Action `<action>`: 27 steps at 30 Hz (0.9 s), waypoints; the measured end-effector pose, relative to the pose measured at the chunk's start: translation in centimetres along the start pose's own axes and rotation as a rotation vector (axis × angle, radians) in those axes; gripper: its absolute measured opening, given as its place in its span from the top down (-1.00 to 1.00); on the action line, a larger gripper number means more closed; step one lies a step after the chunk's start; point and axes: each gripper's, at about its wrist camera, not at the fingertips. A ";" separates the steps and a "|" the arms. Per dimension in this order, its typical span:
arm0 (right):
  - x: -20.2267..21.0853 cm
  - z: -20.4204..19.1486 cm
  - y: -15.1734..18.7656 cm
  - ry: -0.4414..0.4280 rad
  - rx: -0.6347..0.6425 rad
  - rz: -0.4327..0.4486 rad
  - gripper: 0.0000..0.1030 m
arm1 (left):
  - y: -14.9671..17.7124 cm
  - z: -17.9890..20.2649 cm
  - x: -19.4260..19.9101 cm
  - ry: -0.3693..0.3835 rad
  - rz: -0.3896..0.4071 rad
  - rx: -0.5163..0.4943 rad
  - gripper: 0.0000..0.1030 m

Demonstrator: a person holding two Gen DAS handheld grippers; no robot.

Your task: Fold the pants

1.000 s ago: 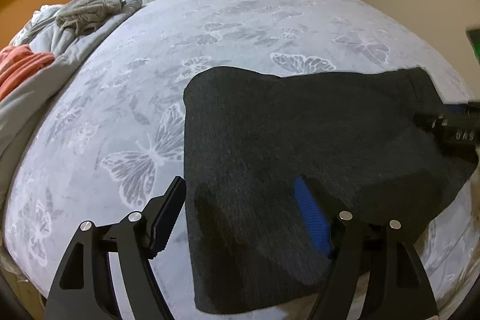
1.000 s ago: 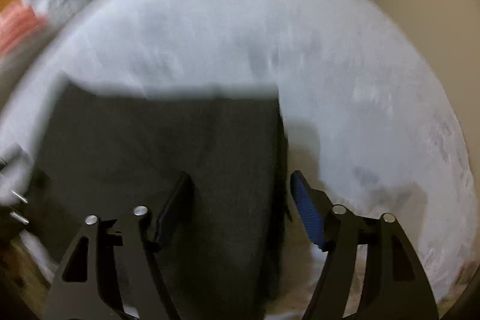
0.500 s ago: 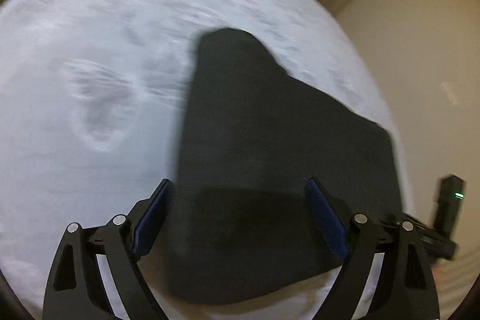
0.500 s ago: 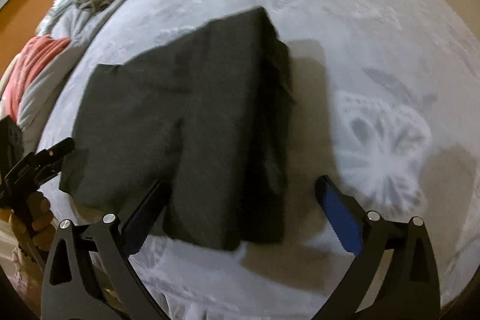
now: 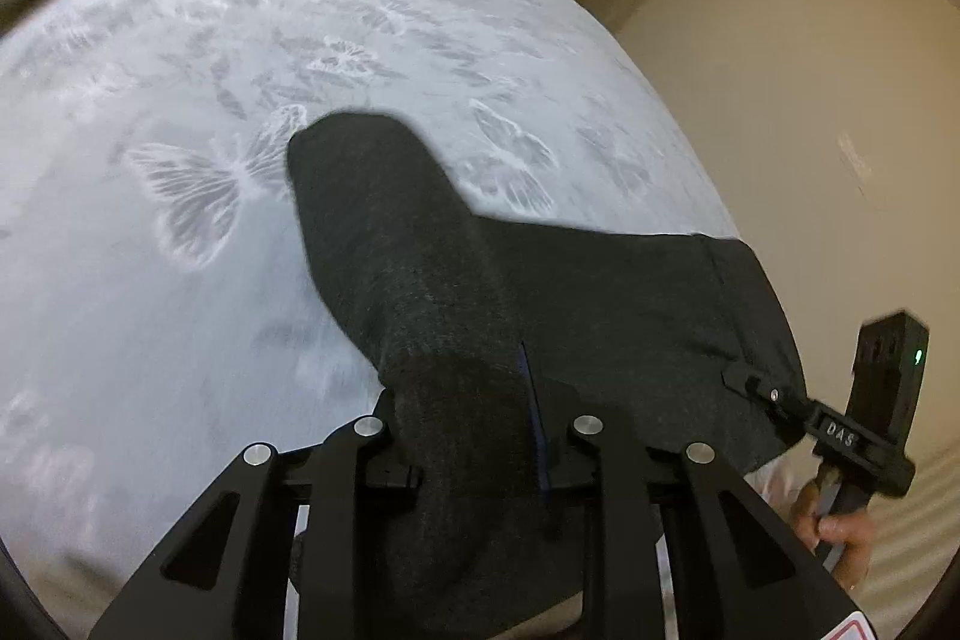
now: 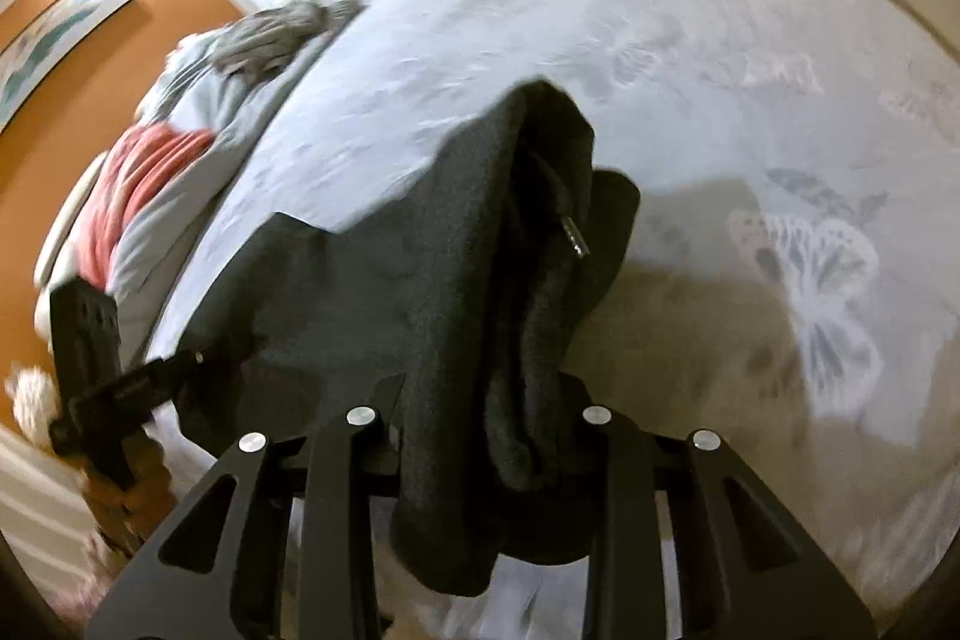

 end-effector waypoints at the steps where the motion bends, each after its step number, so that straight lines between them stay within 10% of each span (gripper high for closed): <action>1: 0.7 -0.5 1.2 -0.010 0.003 -0.011 0.45 | 0.8 0.2 1.2 -0.006 -0.009 -0.016 0.58; 10: 5.0 -4.8 8.0 -0.065 0.037 -0.039 0.45 | 6.1 1.7 9.3 -0.010 0.009 -0.131 0.58; 27: 13.8 -11.4 -6.6 -0.120 0.264 0.468 0.44 | -5.4 10.7 20.1 0.052 0.547 -0.393 0.58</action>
Point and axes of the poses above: each gripper's, at about its wrist camera, not at the fingertips, and x roughly against the way its jaws point, z to its right, y to its underside, and after that the axes turned 4 degrees about z, right-handed
